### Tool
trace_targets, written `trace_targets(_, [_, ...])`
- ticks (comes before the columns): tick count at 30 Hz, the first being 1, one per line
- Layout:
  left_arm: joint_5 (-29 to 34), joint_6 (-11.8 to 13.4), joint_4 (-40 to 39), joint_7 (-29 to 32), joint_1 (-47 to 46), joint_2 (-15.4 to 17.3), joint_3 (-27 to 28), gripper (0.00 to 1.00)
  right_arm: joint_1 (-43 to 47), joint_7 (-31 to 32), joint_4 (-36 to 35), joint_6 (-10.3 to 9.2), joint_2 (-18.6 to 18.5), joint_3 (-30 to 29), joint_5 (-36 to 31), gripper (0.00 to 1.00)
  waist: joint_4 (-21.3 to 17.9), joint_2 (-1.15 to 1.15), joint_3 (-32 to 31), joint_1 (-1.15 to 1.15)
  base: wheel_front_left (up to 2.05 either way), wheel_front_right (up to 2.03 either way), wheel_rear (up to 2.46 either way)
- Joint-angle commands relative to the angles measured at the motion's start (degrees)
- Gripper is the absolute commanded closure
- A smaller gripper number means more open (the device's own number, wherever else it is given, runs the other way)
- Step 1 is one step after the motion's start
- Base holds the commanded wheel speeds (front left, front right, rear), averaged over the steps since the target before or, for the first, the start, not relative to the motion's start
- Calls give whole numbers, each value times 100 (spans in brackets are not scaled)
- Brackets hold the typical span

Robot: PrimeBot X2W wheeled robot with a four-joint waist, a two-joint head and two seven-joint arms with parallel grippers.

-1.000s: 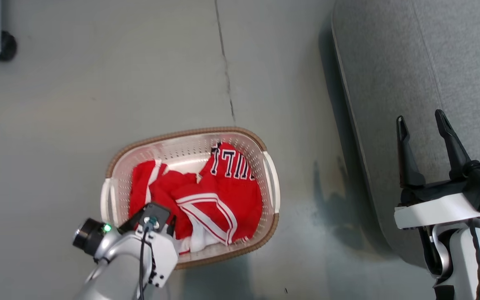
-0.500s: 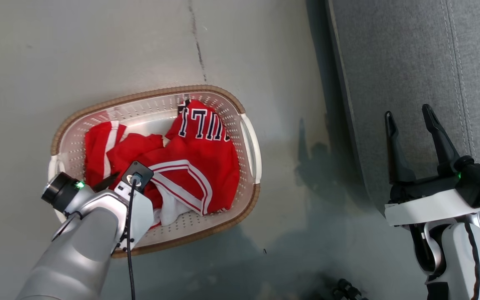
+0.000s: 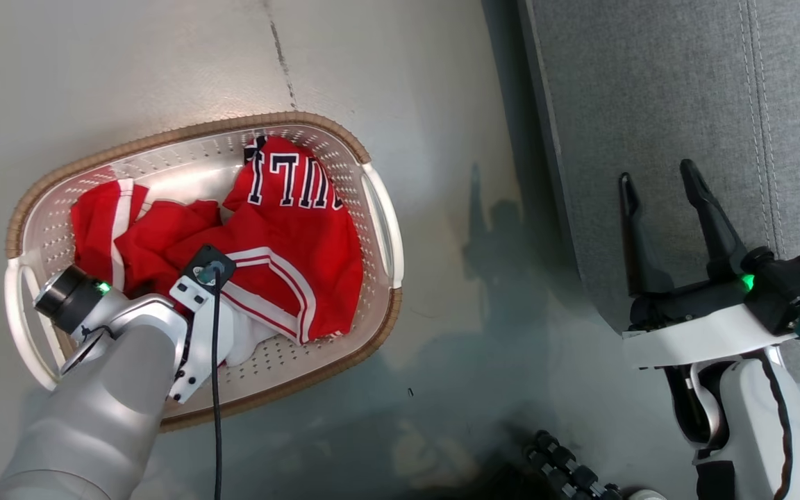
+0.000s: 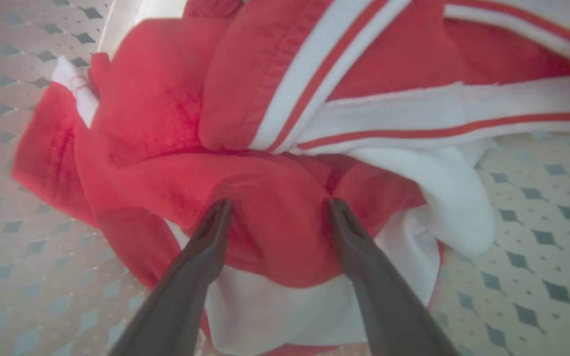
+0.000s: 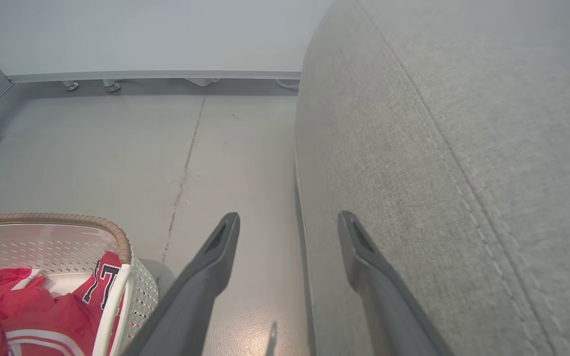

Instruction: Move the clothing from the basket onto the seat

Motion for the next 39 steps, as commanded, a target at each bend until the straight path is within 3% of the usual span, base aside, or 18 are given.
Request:
trace_targets(1, [96,161,14,238,-96,104,-82,0,-57,-28,9,11,-27,52,52,0,-83,0,74,0,0,0,0])
trace_targets(5, [180,348,8,583,-203,147,-191,0,-109,-28,-50,11,-27,179,156,0,-211,0,170,0,0,0,0])
trace_targets(10, [380,356,11,829,-340,260,-445,0,-137,-28,-95,10,-29,278,234,0,-350,0,301,0,0,0,0])
trace_targets(22, [175,480,16,1242,-547,444,-384,0,-241,-28,-310,10,-27,269,342,0,-516,0,631,0,0,0,0])
trace_targets(24, [128,474,15,1312,-566,451,-377,51,-220,-28,-332,11,-27,244,325,0,-499,0,655,0,0,0,0])
trace_targets(25, [93,455,16,1346,-560,446,-358,83,-216,-28,-337,11,-27,238,310,0,-491,0,664,0,0,0,0])
trace_targets(26, [71,444,15,1365,-550,441,-352,100,-223,-28,-346,11,-27,231,272,0,-487,0,669,0,0,0,0])
trace_targets(39, [-276,445,9,1215,-474,234,-248,100,-326,-28,-339,11,-28,123,210,0,-415,0,313,0,0,0,0])
